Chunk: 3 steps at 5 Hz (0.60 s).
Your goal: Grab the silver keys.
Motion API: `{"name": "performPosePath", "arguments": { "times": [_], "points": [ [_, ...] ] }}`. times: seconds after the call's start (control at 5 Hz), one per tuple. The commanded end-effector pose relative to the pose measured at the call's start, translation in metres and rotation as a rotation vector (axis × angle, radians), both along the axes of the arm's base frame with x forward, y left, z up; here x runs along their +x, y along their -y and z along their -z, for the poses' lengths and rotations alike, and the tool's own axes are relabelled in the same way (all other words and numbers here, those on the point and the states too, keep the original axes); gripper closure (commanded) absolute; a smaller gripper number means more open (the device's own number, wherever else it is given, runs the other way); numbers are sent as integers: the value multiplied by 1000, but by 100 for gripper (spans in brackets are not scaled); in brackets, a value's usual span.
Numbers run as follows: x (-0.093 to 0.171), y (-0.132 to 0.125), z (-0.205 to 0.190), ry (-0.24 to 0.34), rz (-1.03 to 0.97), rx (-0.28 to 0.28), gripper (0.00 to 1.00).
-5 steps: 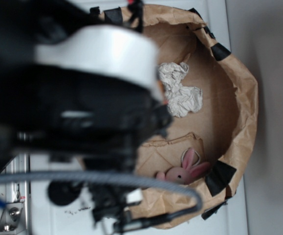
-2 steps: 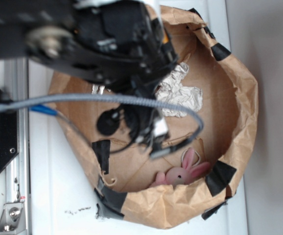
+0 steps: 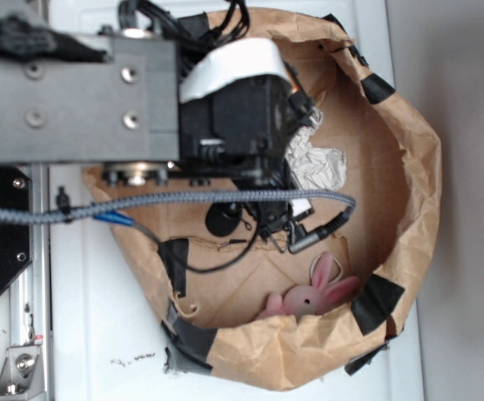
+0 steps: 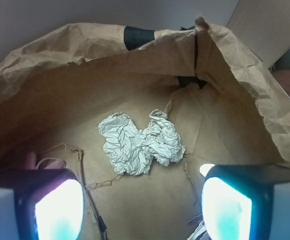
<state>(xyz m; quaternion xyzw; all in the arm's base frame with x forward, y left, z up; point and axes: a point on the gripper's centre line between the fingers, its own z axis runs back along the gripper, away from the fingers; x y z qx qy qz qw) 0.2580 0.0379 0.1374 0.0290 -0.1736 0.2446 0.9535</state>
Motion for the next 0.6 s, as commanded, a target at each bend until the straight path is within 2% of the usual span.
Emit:
{"name": "performPosePath", "arguments": {
  "times": [0.0, 0.2, 0.4],
  "points": [
    [2, -5, -12, 35, -11, 5, 0],
    [2, -5, -12, 35, -11, 5, 0],
    [-7, -14, 8, -9, -55, 56, 0]
  ]
}}
